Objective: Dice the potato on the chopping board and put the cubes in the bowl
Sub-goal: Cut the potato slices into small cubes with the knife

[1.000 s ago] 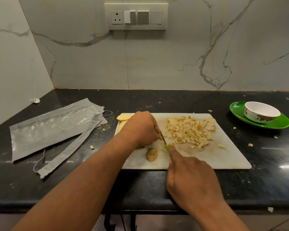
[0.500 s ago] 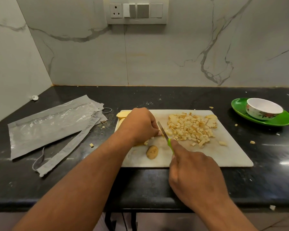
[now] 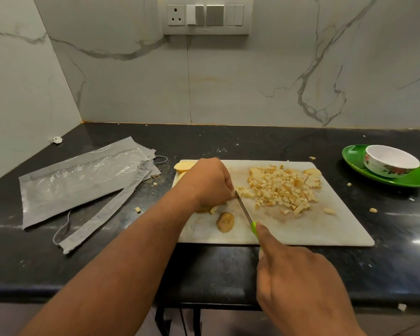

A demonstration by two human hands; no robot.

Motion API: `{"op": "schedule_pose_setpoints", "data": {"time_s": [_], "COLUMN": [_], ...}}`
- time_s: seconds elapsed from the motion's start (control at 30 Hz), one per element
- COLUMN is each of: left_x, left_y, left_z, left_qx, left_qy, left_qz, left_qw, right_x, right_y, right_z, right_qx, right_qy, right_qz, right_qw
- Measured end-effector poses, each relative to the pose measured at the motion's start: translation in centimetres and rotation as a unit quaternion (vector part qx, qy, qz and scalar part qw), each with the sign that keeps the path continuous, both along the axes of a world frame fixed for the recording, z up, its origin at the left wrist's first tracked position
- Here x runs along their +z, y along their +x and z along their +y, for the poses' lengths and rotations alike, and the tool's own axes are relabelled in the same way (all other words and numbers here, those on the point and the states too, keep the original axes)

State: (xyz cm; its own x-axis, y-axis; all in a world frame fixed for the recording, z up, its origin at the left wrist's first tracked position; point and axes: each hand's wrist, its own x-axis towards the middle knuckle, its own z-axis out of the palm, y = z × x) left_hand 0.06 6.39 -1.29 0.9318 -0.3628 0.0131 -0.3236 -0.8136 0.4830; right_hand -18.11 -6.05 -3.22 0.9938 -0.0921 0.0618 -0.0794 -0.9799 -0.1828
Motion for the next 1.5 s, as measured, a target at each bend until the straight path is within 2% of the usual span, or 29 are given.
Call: {"op": "schedule_pose_setpoints", "data": {"time_s": [0.2, 0.3, 0.53, 0.73, 0.9, 1.0, 1.17, 1.37, 1.5], "left_x": [0.5, 0.5, 0.4, 0.4, 0.7, 0.8, 0.5, 0.2, -0.1], "left_y": [-0.2, -0.2, 0.1, 0.1, -0.1, -0.3, 0.1, 0.3, 0.7], "left_z": [0.3, 0.3, 0.1, 0.1, 0.4, 0.2, 0.3, 0.0, 0.3], "left_qx": [0.001, 0.013, 0.023, 0.01, -0.007, 0.011, 0.041, 0.032, 0.023], "left_qy": [0.007, -0.002, -0.003, 0.007, 0.008, 0.001, -0.024, -0.023, -0.057], "left_qz": [-0.024, -0.026, -0.01, -0.01, 0.009, -0.001, -0.002, -0.005, 0.018], "left_qw": [1.0, 1.0, 1.0, 1.0, 1.0, 1.0, 0.999, 0.999, 0.998], "right_x": [0.8, 0.3, -1.2, -0.2, -0.1, -0.5, -1.1, -1.1, -0.9], "right_y": [1.1, 3.2, 2.4, -0.4, 0.6, 2.7, 3.5, 1.4, 0.0], "right_z": [0.2, 0.6, 0.2, -0.5, -0.3, 0.2, 0.8, 0.0, -0.6], "right_qx": [-0.007, 0.008, 0.009, 0.009, -0.014, -0.001, 0.016, 0.019, -0.012], "right_qy": [0.014, 0.019, 0.032, 0.022, 0.043, 0.052, 0.067, 0.024, 0.059], "right_qz": [-0.093, -0.11, -0.083, -0.013, -0.105, -0.127, -0.124, -0.091, -0.104], "right_qw": [0.996, 0.994, 0.996, 1.0, 0.993, 0.991, 0.99, 0.995, 0.993]}}
